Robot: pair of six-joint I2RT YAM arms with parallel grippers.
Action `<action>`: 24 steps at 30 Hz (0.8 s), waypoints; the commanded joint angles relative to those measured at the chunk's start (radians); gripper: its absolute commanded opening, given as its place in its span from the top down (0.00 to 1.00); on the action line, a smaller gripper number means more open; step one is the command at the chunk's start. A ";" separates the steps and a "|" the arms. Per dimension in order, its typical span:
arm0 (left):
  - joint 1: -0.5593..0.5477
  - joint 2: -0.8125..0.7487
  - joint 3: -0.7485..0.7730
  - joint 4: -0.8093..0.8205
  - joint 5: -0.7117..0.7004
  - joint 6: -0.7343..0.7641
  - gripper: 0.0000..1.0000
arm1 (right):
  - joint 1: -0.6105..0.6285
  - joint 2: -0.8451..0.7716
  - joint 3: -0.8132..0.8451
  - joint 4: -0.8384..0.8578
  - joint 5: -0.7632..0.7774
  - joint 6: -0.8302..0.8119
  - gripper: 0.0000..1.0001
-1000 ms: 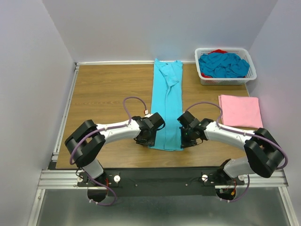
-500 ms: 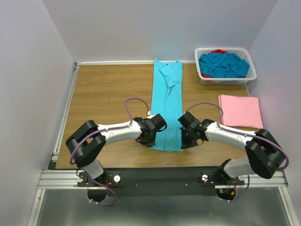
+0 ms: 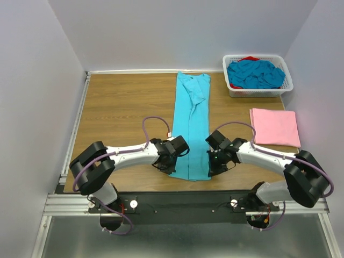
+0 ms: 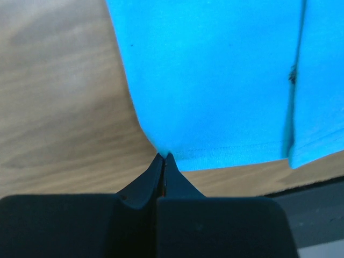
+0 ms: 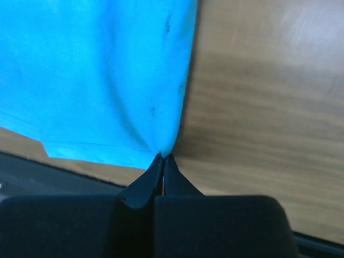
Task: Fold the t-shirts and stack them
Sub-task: Fold the tshirt
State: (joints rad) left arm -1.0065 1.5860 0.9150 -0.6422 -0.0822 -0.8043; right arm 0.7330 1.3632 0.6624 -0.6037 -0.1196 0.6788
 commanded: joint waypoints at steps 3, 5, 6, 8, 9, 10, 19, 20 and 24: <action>-0.052 -0.104 -0.050 -0.114 0.053 -0.045 1.00 | 0.003 -0.093 -0.055 -0.134 -0.188 -0.007 0.99; -0.063 -0.132 -0.047 -0.123 0.076 -0.047 1.00 | 0.003 -0.142 -0.063 -0.148 -0.215 0.008 0.99; -0.064 -0.152 -0.045 -0.108 0.076 -0.045 1.00 | 0.003 -0.157 -0.060 -0.151 -0.212 0.013 0.99; -0.058 -0.169 -0.033 -0.090 0.099 -0.029 1.00 | 0.005 -0.179 -0.034 -0.166 -0.163 0.016 0.99; -0.025 -0.172 -0.007 -0.076 0.098 -0.018 1.00 | 0.002 -0.161 0.012 -0.191 -0.091 0.015 0.99; -0.005 -0.173 0.008 -0.067 0.098 -0.006 1.00 | 0.002 -0.161 0.038 -0.200 -0.054 0.011 0.99; 0.293 -0.037 0.247 0.119 0.053 0.178 1.00 | -0.196 0.080 0.386 -0.171 0.259 -0.155 0.99; 0.321 -0.009 0.281 0.127 0.032 0.195 1.00 | -0.216 0.105 0.417 -0.157 0.264 -0.175 0.99; 0.374 0.127 0.458 0.141 -0.019 0.258 1.00 | -0.280 0.237 0.581 -0.123 0.293 -0.251 0.99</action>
State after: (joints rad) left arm -0.6693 1.6238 1.2617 -0.5564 -0.0254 -0.6456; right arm 0.4934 1.5234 1.1301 -0.7628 0.0685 0.5323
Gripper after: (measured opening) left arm 0.008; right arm 0.012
